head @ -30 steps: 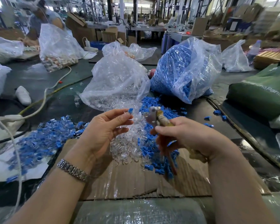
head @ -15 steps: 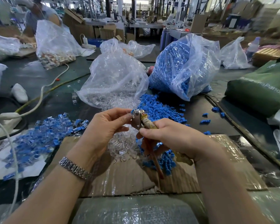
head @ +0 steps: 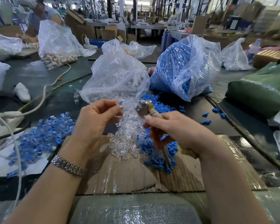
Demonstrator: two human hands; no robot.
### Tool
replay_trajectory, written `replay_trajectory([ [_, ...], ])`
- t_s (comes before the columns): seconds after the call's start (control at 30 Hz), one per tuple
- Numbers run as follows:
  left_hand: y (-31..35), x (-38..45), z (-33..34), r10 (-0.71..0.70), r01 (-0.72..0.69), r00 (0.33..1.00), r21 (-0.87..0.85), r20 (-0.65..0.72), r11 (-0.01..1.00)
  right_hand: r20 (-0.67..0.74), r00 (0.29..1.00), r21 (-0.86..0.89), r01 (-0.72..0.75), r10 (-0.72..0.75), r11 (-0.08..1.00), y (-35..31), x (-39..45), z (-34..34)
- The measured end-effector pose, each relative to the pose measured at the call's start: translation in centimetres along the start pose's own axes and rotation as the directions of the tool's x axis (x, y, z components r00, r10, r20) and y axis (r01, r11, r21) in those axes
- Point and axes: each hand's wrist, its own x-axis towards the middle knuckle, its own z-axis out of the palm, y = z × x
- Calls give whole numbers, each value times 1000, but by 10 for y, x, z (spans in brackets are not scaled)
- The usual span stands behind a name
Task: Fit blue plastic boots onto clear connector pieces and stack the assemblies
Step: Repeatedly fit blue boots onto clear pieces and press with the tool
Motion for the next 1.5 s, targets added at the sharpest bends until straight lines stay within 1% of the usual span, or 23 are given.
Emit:
replay_trajectory([
  [0.03, 0, 3, -9, 31, -18, 995, 131, -92, 991, -93, 996, -28, -6, 3, 1000, 2, 0, -8],
  [0.07, -1, 6, -19, 75, -8, 977, 318, -199, 948, -198, 980, -102, -30, 10, 994, 6, 1, -15],
  [0.13, 1, 12, -39, 178, 124, 907, 647, -381, 752, -368, 930, -350, -162, 23, 923, 15, 4, -30],
  [0.17, 3, 13, -46, 208, 221, 873, 739, -440, 636, -421, 906, -451, -245, 38, 858, 20, 5, -36],
  [0.23, 4, 11, -51, 218, 367, 854, 845, -472, 390, -494, 864, -529, -390, 101, 754, 29, 8, -41],
  [0.27, 3, 10, -51, 217, 379, 867, 875, -449, 301, -514, 846, -539, -445, 140, 715, 32, 9, -41],
  [0.3, 3, 8, -49, 204, 349, 891, 899, -406, 265, -525, 835, -550, -483, 167, 681, 34, 10, -40],
  [0.33, 5, 7, -45, 174, 285, 922, 911, -346, 298, -526, 830, -565, -502, 182, 655, 36, 11, -38],
  [0.4, 7, 6, -37, 31, 173, 976, 855, -216, 489, -512, 835, -584, -510, 201, 632, 38, 14, -33],
  [0.43, 7, 6, -32, -68, 156, 987, 808, -142, 568, -507, 837, -584, -510, 207, 632, 37, 15, -31],
  [0.47, 7, 5, -28, -151, 150, 986, 775, -71, 614, -505, 836, -583, -512, 212, 631, 37, 16, -30],
  [0.5, 5, 4, -24, -212, 150, 977, 762, -16, 630, -506, 836, -587, -515, 213, 624, 37, 17, -28],
  [0.57, 0, 2, -19, -296, 158, 954, 751, 52, 641, -512, 831, -601, -528, 219, 600, 35, 17, -26],
  [0.63, -6, 3, -17, -337, 188, 940, 743, 54, 642, -513, 831, -620, -532, 216, 576, 33, 17, -25],
  [0.83, -11, 7, -18, -325, 210, 946, 755, 3, 621, -518, 842, -648, -501, 150, 574, 31, 15, -23],
  [0.9, -13, 8, -17, -316, 198, 949, 778, 0, 596, -507, 861, -670, -427, 47, 608, 27, 14, -22],
  [0.97, -14, 9, -17, -318, 194, 948, 798, -3, 571, -439, 897, -666, -289, -48, 688, 23, 14, -21],
  [1.03, -14, 10, -16, -326, 177, 945, 815, 15, 552, -325, 944, -637, -176, -54, 751, 18, 12, -17],
  [1.07, -14, 9, -16, -328, 162, 944, 824, 31, 544, -273, 961, -633, -154, -33, 758, 17, 12, -14],
  [1.13, -14, 9, -15, -322, 126, 945, 845, 58, 521, -217, 976, -668, -150, 2, 729, 17, 13, -8],
  [1.27, -16, 10, -14, -278, 96, 959, 855, 58, 511, -215, 977, -717, -169, 16, 676, 20, 16, -6],
  [1.4, -20, 8, -15, -230, 104, 973, 848, 22, 520, -204, 979, -742, -153, -2, 653, 22, 16, -6],
  [1.5, -20, 9, -15, -229, 116, 973, 845, 8, 523, -243, 968, -723, -141, -57, 677, 23, 16, -9],
])
